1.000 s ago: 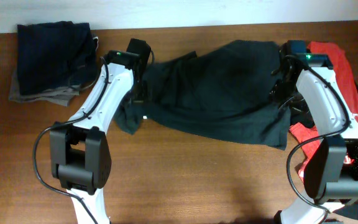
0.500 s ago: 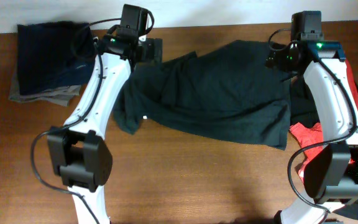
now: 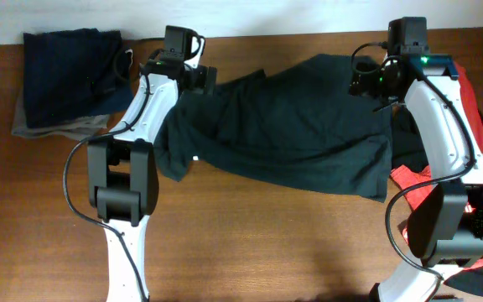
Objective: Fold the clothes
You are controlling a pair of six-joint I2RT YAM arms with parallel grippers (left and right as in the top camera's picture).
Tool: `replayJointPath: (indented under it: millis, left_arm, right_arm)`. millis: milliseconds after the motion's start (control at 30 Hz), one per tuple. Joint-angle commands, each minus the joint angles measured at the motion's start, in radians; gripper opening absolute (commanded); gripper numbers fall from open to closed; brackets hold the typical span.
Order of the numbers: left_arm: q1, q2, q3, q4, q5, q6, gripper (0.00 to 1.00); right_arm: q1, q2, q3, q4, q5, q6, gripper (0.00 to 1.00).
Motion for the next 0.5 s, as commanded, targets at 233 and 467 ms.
replayJointPath:
  millis: [233,467]
  left_arm:
    - [0.008,0.069,0.01,-0.031,0.052,0.037,0.84]
    - [0.009,0.073,0.01,-0.039,0.047,0.037,0.57]
  right_arm:
    - [-0.005,0.007,0.009,-0.047,-0.016,-0.006,0.99]
    - [-0.002,0.013,-0.004,-0.151,-0.109,-0.009,0.83]
